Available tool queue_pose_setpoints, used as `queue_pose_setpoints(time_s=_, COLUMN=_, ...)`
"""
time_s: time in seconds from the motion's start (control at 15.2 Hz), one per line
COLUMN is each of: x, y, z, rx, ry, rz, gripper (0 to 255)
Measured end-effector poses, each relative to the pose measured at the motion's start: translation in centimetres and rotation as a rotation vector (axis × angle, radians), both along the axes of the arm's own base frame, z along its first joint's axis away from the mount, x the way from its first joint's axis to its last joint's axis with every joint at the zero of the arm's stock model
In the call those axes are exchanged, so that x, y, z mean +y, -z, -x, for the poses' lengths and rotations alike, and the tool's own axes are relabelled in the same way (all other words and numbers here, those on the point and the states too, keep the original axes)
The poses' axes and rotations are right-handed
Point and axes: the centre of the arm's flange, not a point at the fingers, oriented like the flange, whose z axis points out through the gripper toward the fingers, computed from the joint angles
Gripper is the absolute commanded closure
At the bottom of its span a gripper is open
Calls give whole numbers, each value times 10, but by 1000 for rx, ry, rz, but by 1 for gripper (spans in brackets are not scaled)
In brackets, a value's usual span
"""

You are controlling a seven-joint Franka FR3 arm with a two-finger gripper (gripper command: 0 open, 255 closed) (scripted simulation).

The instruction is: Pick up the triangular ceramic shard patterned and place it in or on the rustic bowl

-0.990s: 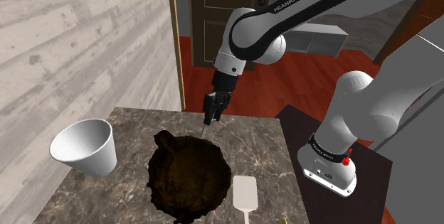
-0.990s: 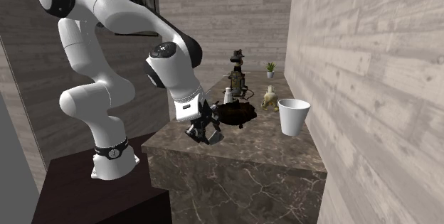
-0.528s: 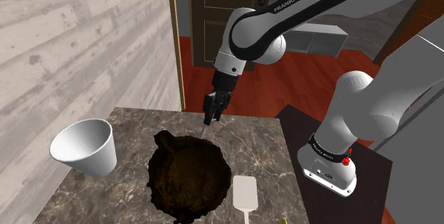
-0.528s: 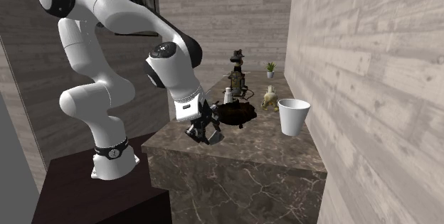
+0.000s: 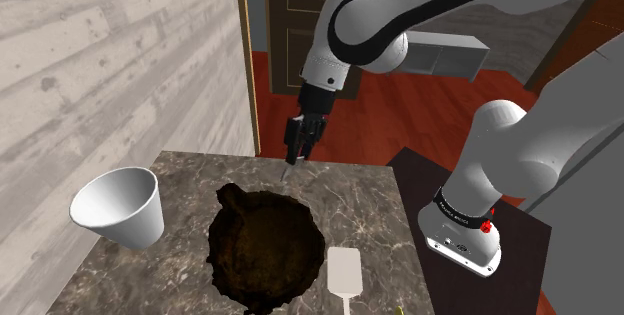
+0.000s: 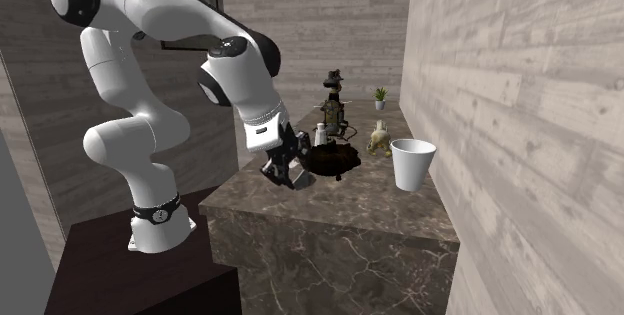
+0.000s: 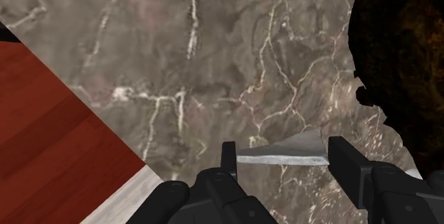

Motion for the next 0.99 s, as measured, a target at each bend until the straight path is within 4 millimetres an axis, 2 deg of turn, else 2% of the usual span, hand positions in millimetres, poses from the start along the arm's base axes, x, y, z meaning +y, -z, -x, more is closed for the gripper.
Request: queue_pose_setpoints(time_s=0.99, x=-1, y=-78, z=0, rx=0, ry=0, rz=0, gripper=255)
